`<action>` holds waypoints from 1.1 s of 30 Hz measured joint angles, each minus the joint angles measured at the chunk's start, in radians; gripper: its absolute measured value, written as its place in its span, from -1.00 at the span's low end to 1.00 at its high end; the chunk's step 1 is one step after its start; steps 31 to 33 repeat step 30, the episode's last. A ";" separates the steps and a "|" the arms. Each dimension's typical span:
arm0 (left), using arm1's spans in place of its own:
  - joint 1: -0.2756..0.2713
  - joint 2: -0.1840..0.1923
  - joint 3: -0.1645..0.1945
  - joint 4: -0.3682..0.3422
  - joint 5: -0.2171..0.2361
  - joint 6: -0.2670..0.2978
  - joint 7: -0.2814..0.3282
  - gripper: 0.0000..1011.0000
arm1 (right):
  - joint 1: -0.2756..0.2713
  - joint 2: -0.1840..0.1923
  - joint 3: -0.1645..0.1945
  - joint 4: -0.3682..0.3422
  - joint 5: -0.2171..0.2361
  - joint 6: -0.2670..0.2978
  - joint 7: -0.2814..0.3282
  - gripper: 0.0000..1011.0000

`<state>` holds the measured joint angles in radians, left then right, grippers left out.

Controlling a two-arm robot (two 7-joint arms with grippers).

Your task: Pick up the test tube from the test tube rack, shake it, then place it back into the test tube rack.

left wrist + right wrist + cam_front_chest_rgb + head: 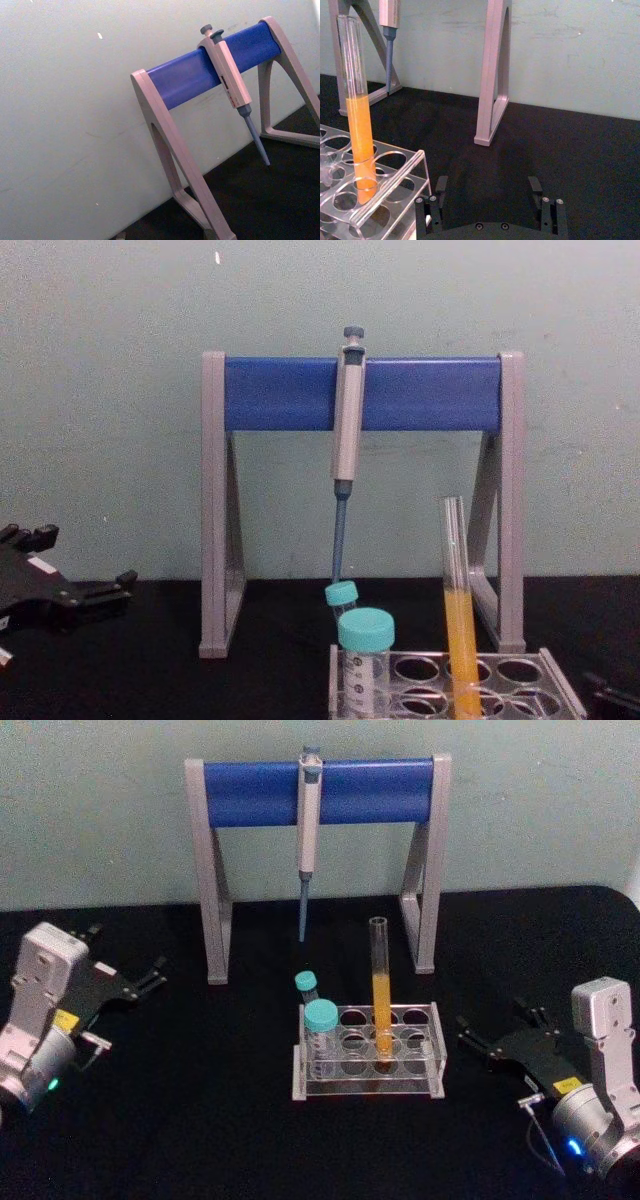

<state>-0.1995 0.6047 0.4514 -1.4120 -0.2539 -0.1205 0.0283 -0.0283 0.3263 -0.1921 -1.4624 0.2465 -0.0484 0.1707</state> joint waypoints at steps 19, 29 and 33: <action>0.000 0.000 0.000 0.000 0.000 0.000 0.000 0.98 | -0.001 0.001 0.000 -0.002 0.002 -0.002 -0.002 0.98; 0.000 0.000 0.000 0.000 0.000 0.000 0.000 0.98 | -0.001 0.001 0.000 -0.002 0.002 -0.002 -0.002 0.98; 0.000 0.000 0.000 0.000 0.000 0.000 0.000 0.98 | -0.001 0.001 0.000 -0.002 0.002 -0.002 -0.002 0.98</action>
